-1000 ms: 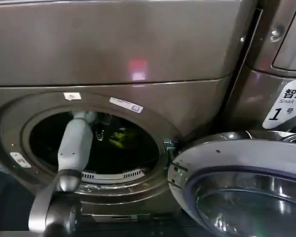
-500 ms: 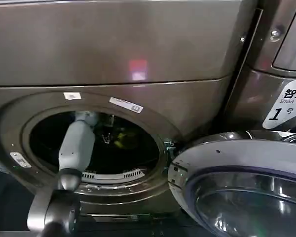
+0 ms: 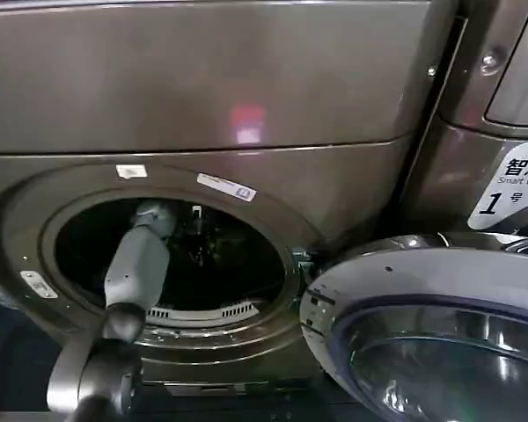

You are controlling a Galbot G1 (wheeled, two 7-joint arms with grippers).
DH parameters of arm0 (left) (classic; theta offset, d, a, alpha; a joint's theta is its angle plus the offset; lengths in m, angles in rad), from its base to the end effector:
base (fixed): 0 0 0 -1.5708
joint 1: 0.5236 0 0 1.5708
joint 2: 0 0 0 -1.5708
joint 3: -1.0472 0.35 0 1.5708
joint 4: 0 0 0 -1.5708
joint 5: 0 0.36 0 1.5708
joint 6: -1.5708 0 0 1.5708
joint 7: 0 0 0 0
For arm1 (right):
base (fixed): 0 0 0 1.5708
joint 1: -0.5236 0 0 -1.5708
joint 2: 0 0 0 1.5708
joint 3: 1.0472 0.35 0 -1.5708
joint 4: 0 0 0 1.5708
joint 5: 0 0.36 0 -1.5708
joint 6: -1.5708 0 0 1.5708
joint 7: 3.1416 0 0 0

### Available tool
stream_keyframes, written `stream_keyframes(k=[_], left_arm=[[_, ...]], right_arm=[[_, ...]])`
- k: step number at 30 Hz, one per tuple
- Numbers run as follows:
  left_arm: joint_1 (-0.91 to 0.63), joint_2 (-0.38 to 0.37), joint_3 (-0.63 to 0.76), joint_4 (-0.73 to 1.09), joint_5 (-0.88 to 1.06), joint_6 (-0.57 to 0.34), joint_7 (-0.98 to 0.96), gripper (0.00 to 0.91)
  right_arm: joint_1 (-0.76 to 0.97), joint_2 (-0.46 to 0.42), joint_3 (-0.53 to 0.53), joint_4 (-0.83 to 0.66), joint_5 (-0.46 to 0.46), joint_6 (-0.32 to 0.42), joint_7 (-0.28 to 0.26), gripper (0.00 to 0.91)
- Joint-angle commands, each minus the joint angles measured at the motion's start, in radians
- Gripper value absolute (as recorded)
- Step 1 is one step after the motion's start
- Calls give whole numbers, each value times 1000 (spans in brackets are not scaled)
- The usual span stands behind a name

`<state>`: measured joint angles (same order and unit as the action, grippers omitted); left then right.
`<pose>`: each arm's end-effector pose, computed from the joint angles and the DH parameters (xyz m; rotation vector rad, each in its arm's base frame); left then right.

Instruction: Grasp the clothes from the dryer.

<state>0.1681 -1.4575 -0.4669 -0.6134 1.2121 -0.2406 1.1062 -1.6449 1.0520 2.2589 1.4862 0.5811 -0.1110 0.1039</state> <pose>0.6261 0.0612 -0.2499 -1.2770 -1.6906 -1.4552 -0.1357 -0.4959 -0.0950 2.0135 2.0289 -0.2969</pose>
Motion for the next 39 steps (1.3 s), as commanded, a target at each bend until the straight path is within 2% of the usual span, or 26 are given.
stream_keyframes(k=[1,17,21,23,27,30,33,34,36,39], left_arm=[[20,3,-1,-1,-42,14,10,0],[36,12,-3,-69,-108,12,39,0],[80,22,-11,-230,-192,46,36,0],[93,22,-17,-277,-255,75,-8,0],[116,9,41,-359,-374,175,-357,0],[135,-15,54,-424,-415,267,-513,0],[153,-33,51,-471,-480,359,-633,0],[161,-41,46,-487,-522,409,-691,0],[186,-52,39,-534,-621,488,-787,0],[235,-58,35,-628,-772,555,-900,0]], right_arm=[[0,-1,-1,-4,0,2,-2,907],[-4,-3,-6,-12,-5,8,-17,907],[-8,-5,-6,8,-4,-13,-20,907],[-9,-2,-10,25,-4,-21,-20,907],[-1,-2,-20,49,0,-24,-22,907],[10,-1,-29,58,-2,-18,-22,907],[16,8,-16,80,37,-49,-58,907],[15,11,-18,83,41,-46,-51,907],[14,10,-38,66,40,32,-46,907],[20,9,-40,64,38,31,-46,907]])
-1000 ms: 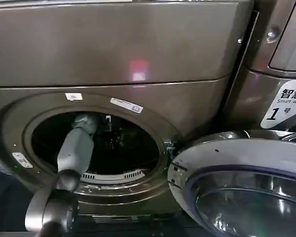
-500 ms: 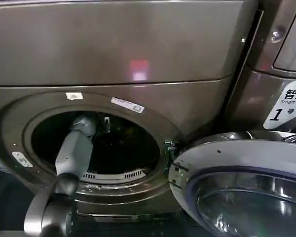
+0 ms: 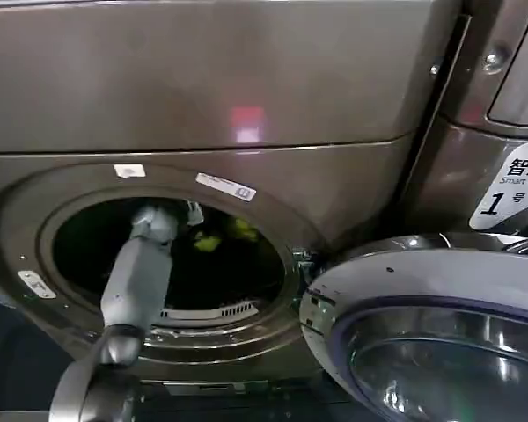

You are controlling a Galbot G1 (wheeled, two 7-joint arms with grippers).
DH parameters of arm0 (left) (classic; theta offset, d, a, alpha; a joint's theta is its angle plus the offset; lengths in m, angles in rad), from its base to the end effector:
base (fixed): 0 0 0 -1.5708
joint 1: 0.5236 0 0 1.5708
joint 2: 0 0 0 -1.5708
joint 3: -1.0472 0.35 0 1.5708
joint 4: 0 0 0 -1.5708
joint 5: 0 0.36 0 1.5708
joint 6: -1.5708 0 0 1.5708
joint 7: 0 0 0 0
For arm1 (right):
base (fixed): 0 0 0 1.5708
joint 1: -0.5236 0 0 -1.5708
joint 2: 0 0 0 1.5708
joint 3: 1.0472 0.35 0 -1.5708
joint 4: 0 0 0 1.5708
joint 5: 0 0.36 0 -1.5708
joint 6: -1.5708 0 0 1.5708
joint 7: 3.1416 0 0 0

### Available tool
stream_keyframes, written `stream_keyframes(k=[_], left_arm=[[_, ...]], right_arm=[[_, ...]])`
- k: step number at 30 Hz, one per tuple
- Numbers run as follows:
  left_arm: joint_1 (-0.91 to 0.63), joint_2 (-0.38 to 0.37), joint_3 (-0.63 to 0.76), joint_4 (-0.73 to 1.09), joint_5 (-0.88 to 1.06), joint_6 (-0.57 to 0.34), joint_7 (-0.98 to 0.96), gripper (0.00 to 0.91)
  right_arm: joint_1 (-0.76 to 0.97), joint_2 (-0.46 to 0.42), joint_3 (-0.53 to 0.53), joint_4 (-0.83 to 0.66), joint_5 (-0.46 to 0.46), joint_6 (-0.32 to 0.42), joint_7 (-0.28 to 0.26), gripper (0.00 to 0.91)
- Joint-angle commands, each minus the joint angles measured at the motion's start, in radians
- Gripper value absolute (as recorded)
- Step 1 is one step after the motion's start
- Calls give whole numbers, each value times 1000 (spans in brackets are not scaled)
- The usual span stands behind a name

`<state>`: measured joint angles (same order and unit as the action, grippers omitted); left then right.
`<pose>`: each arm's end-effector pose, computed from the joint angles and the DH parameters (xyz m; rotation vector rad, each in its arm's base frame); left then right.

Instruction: Grasp the clothes from the dryer.

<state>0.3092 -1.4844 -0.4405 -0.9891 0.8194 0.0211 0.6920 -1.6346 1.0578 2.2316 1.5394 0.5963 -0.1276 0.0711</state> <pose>0.5904 0.0224 -0.2037 -0.8138 -2.5135 -1.3216 -0.1185 -0.4879 -0.0891 1.9218 2.1030 -0.3016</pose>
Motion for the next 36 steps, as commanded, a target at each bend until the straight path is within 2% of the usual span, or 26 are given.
stream_keyframes(k=[1,4,12,15,24,36], left_arm=[[107,-35,10,-271,-456,297,-550,0],[152,-50,5,-318,-603,295,-660,0],[227,-82,-16,-366,-750,299,-750,0],[233,-72,-14,-374,-809,319,-766,0],[239,-62,-16,-376,-806,318,-761,0],[237,-67,-12,-352,-803,301,-753,0]], right_arm=[[13,3,-15,12,19,49,-14,907],[20,3,-27,20,15,48,-10,907],[6,2,-21,35,21,43,-11,907],[3,6,-19,36,22,42,-9,907],[9,14,-9,52,64,33,-12,907],[14,6,16,61,45,-2,9,907]])
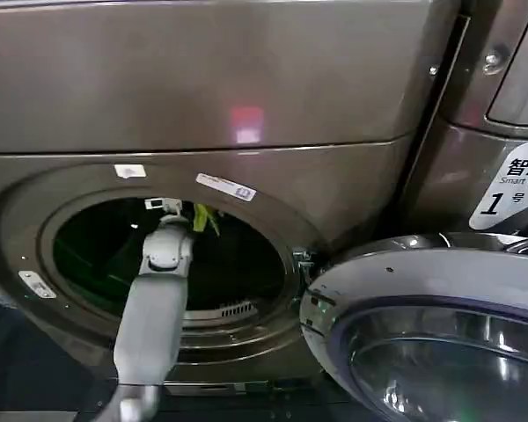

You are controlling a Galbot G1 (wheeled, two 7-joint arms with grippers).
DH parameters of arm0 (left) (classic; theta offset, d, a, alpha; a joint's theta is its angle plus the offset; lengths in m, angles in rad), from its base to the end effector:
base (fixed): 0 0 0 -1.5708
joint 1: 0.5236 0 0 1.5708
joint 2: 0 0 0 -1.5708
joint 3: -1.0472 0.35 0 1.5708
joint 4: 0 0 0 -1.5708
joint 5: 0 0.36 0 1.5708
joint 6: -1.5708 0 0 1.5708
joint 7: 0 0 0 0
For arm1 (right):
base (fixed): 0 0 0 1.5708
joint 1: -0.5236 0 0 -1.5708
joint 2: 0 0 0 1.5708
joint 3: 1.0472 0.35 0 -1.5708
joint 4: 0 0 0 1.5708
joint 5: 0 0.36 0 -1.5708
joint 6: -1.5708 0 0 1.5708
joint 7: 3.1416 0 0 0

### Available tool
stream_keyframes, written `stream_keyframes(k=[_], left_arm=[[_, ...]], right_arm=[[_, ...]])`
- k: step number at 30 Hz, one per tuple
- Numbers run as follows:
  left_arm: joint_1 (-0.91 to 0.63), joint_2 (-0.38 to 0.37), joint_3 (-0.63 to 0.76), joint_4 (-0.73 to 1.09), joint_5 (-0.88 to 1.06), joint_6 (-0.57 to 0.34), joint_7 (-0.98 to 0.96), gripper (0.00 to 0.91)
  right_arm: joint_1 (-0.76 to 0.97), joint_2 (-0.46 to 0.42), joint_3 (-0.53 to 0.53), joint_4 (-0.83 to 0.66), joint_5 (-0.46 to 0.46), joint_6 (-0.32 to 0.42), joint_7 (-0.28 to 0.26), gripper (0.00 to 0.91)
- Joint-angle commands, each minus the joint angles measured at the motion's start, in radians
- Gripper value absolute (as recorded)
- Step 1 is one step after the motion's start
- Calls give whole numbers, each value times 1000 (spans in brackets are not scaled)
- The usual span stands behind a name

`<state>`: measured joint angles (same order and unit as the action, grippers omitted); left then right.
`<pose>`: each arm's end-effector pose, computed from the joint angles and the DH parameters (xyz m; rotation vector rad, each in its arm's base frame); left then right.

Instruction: Grasp the clothes from the dryer.

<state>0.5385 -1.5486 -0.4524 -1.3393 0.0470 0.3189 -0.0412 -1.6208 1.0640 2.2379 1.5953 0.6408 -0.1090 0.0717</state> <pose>0.5162 -0.0153 -0.2080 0.0073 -3.0988 -0.1564 -0.1113 -0.4770 -0.0774 1.8336 2.0730 -0.2975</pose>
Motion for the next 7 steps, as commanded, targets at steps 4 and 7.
stream_keyframes(k=[4,7], left_arm=[[1,-3,1,5,-29,3,-16,0],[-1,-1,1,9,-26,1,-12,0]], right_arm=[[3,-1,11,8,-4,-36,11,907],[4,1,10,9,-4,-40,11,907]])
